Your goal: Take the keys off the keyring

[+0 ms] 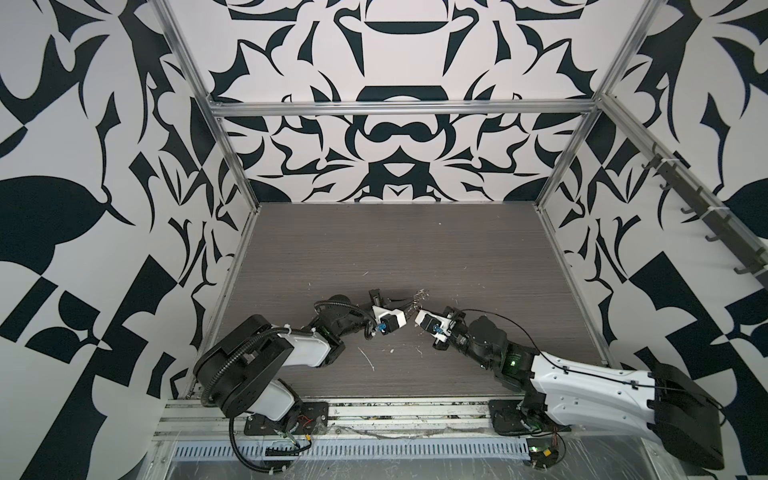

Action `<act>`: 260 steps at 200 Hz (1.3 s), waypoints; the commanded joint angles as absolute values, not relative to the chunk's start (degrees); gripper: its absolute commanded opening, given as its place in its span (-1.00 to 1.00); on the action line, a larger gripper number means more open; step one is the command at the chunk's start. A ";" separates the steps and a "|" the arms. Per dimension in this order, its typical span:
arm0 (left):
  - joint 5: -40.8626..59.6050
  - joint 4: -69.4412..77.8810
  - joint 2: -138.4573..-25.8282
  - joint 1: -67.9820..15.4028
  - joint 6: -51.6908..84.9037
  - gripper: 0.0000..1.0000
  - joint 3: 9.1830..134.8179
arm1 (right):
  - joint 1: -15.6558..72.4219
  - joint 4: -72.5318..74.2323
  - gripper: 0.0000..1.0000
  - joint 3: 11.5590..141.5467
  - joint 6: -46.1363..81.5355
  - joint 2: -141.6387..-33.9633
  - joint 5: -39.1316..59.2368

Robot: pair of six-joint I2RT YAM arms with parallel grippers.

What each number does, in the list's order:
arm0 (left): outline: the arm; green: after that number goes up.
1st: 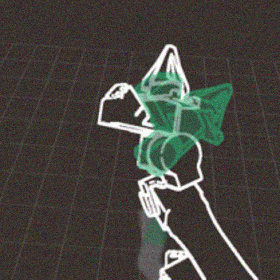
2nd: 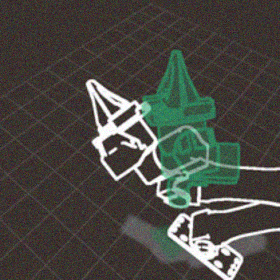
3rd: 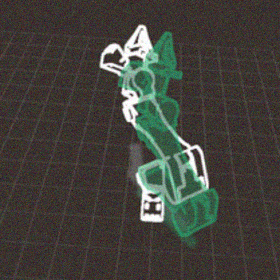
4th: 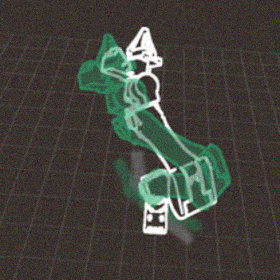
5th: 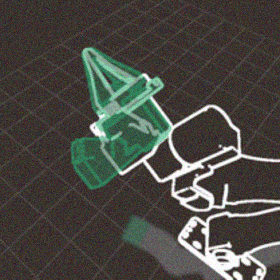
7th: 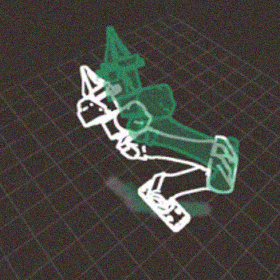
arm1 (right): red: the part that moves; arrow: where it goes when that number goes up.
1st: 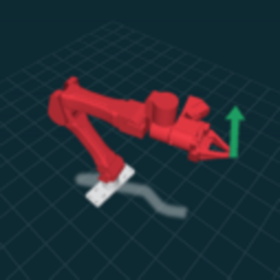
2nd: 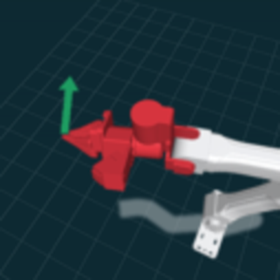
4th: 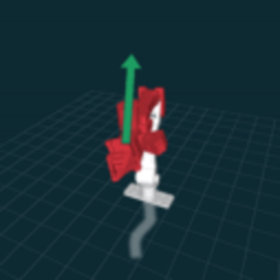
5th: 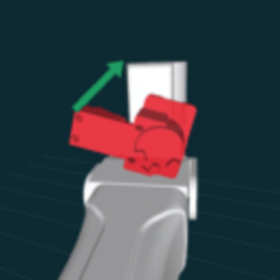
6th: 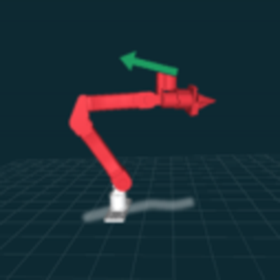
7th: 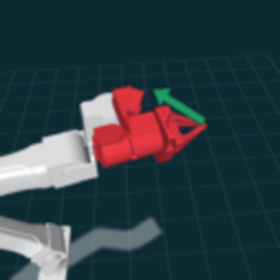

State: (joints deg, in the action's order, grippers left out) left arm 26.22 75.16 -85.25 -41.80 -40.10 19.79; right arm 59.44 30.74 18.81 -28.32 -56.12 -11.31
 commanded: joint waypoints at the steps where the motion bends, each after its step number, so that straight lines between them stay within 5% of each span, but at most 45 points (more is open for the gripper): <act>1: 20.41 82.32 -82.70 -39.82 -37.77 -1.00 23.24 | 61.76 26.60 -1.00 19.06 -29.60 -55.65 -5.71; 41: 19.16 77.15 -80.91 -39.90 -33.02 -1.00 24.77 | 61.87 25.76 -1.00 19.96 -31.79 -54.64 -6.19; 80: 13.56 39.21 -70.86 -41.21 -35.94 -1.00 34.08 | 61.96 19.21 -1.00 22.97 -38.83 -51.54 -8.51; 126: 12.31 23.30 -67.71 -41.31 -36.37 -1.00 38.89 | 61.73 6.49 -1.00 29.84 -49.43 -48.31 -10.06; 260: 7.00 2.27 -66.92 -41.31 -18.71 -1.00 51.72 | 54.77 -5.90 -1.00 44.52 -63.41 -44.41 -2.98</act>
State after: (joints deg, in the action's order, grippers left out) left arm 22.09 7.27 -66.78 -44.38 -22.76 49.36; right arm 55.18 -3.60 40.60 -59.96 -45.58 -8.80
